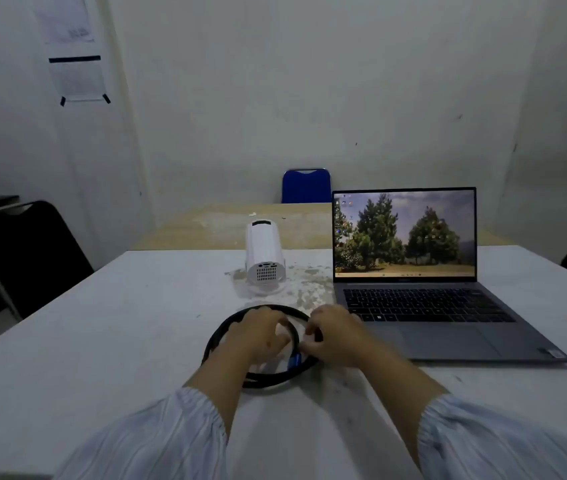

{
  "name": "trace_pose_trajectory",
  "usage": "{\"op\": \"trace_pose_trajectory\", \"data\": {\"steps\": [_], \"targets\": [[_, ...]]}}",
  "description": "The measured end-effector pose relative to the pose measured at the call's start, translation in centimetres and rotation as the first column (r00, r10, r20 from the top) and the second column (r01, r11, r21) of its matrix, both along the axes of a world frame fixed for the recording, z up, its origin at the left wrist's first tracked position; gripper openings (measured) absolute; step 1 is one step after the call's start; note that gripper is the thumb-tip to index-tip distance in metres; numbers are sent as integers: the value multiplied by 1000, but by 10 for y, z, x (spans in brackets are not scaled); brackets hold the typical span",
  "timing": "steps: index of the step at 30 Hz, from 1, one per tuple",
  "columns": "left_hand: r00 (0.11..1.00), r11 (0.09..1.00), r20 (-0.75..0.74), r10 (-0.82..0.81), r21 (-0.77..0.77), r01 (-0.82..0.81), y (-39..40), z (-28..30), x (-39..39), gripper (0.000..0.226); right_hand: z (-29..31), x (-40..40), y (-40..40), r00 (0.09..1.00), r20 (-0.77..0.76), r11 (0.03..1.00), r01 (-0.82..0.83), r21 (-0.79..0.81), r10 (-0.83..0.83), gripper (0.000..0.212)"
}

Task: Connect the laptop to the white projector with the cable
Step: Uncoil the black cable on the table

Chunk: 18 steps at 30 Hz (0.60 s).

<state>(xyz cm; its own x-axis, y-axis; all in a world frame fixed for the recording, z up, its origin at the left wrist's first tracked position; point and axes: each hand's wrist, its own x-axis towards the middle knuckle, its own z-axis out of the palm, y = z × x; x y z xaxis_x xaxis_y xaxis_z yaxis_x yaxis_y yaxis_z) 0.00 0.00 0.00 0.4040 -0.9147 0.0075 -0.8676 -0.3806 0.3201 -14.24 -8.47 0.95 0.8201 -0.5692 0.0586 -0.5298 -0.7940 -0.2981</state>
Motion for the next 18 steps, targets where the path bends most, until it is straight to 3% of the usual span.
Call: {"op": "trace_pose_trajectory", "data": {"steps": [5,10,18], "targets": [[999,998,8,32,45,-32,2,-21,4,38,-16,10,7,1000,9,1000,16,4,-16,46],[999,998,-5,51,-23,-51,1,-29,0,39,-14,17,3,999,15,998,46,49,-46,26],[999,997,-7,48,-54,-48,3,-30,-1,43,-18,20,-1,990,102,987,80,141,-95,29]]}}
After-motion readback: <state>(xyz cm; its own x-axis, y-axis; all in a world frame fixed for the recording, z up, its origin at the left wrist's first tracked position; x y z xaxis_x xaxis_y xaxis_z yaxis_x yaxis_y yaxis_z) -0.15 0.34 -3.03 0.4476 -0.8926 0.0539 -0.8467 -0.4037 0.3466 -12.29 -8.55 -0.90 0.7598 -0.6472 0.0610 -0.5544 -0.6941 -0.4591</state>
